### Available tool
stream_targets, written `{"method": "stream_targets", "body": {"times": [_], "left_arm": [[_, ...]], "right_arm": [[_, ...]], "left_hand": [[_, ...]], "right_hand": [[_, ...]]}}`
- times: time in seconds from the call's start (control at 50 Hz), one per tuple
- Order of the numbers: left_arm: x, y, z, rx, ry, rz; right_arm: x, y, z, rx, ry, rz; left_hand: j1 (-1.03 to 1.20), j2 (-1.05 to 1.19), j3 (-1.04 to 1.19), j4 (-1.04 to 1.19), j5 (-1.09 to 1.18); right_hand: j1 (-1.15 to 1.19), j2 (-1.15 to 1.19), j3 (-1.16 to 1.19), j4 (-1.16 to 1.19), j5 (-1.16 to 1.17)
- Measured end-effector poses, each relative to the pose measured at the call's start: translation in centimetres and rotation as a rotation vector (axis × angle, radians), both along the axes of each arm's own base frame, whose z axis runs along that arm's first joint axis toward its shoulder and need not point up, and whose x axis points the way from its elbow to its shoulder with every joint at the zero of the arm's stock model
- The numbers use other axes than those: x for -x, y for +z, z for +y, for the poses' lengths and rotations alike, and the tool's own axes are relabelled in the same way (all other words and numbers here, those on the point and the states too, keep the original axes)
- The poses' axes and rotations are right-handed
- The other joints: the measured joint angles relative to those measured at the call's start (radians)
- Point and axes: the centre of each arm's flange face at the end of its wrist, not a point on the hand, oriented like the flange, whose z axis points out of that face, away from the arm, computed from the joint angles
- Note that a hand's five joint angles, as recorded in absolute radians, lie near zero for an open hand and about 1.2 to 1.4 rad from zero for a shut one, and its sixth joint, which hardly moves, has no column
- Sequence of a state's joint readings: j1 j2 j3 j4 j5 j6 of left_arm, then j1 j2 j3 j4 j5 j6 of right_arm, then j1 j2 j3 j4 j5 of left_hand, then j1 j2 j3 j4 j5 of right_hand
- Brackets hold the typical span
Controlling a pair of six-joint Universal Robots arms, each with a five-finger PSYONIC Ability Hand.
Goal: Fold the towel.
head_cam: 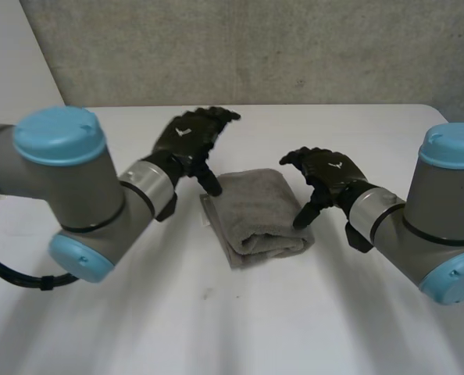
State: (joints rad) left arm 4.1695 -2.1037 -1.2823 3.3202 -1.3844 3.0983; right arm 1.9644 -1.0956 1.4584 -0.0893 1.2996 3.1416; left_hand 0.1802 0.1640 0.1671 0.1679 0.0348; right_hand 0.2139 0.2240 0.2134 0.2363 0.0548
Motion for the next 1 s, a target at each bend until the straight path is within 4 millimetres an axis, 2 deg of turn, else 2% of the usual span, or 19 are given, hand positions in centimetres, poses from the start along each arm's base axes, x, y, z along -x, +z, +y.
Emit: {"method": "stream_targets", "body": {"times": [0.08, 0.26, 0.34, 0.48, 0.6, 0.72, 0.74, 0.8, 0.82, 0.86, 0.88, 0.9, 0.92, 0.96, 1.0], "left_arm": [[1.0, -1.6, 0.5, -0.035, -0.021, -0.022], [2.9, -6.6, 1.8, -0.14, 0.026, -0.151], [3.2, -8.0, 2.2, -0.153, 0.05, -0.213], [3.3, -8.8, 2.3, -0.15, 0.065, -0.261], [3.2, -8.2, 2.4, -0.142, 0.064, -0.255], [3.0, -4.7, 2.4, -0.091, 0.07, -0.202], [2.9, -3.1, 2.5, -0.069, 0.073, -0.178], [2.4, -0.3, 2.7, -0.036, 0.082, -0.142], [1.9, 1.6, 2.9, -0.018, 0.09, -0.119], [1.2, 3.6, 3.2, -0.003, 0.103, -0.096], [1.2, 3.6, 3.2, -0.003, 0.103, -0.096], [0.5, 4.9, 3.3, 0.003, 0.115, -0.081], [-0.7, 6.9, 3.5, 0.005, 0.141, -0.061], [-2.1, 8.6, 3.6, -0.001, 0.17, -0.043], [-4.2, 10.4, 3.9, -0.024, 0.216, -0.025]], "right_arm": [[0.3, -0.5, -0.6, -0.025, 0.003, 0.005], [-1.6, -2.6, -2.3, -0.08, 0.158, -0.007], [-2.0, -3.7, -2.7, -0.099, 0.192, 0.012], [-1.9, -5.4, -3.1, -0.09, 0.173, 0.088], [-1.5, -5.0, -3.4, -0.046, 0.134, 0.142], [-1.2, -1.3, -3.0, 0.045, 0.098, 0.141], [-1.1, -0.1, -2.7, 0.071, 0.088, 0.134], [-0.8, 2.0, -2.2, 0.117, 0.066, 0.118], [-0.5, 3.4, -1.9, 0.144, 0.048, 0.107], [-0.2, 5.1, -1.5, 0.18, 0.02, 0.091], [-0.2, 5.1, -1.5, 0.18, 0.02, 0.091], [0.0, 6.0, -1.3, 0.196, 0.005, 0.082], [0.6, 8.0, -0.8, 0.236, -0.037, 0.06], [1.2, 9.7, -0.4, 0.269, -0.074, 0.04], [2.1, 12.3, 0.4, 0.323, -0.131, 0.01]], "left_hand": [[0.0, 0.002, 0.0, 0.0, 0.0], [0.024, 0.04, 0.037, 0.035, 0.0], [0.024, 0.041, 0.038, 0.035, 0.0], [0.02, 0.039, 0.036, 0.033, 0.0], [0.02, 0.035, 0.033, 0.031, 0.0], [0.016, 0.027, 0.024, 0.025, 0.0], [0.015, 0.027, 0.024, 0.023, 0.0], [0.015, 0.026, 0.024, 0.021, 0.0], [0.013, 0.023, 0.019, 0.019, 0.0], [0.009, 0.018, 0.015, 0.015, -0.002], [0.009, 0.018, 0.015, 0.015, -0.002], [0.006, 0.015, 0.012, 0.012, -0.002], [0.005, 0.014, 0.01, 0.011, -0.002], [0.005, 0.012, 0.009, 0.009, -0.002], [0.0, 0.008, 0.006, 0.007, -0.002]], "right_hand": [[0.0, 0.0, 0.0, 0.0, 0.0], [0.0, 0.0, 0.0, 0.0, 0.0], [0.0, 0.0, 0.0, 0.0, 0.0], [0.0, 0.0, 0.0, 0.0, -0.006], [0.0, 0.0, 0.0, 0.0, -0.01], [0.0, 0.0, 0.0, 0.0, -0.01], [0.0, 0.0, 0.0, 0.0, -0.01], [0.0, 0.0, 0.0, 0.0, -0.01], [0.0, 0.0, 0.0, 0.0, -0.01], [0.0, 0.0, 0.0, 0.0, -0.01], [0.0, 0.0, 0.0, 0.0, -0.01], [0.0, 0.0, 0.0, 0.0, -0.01], [0.0, 0.0, 0.0, 0.0, -0.01], [0.0, 0.0, 0.0, 0.0, -0.01], [0.0, 0.0, 0.0, 0.0, -0.01]]}}
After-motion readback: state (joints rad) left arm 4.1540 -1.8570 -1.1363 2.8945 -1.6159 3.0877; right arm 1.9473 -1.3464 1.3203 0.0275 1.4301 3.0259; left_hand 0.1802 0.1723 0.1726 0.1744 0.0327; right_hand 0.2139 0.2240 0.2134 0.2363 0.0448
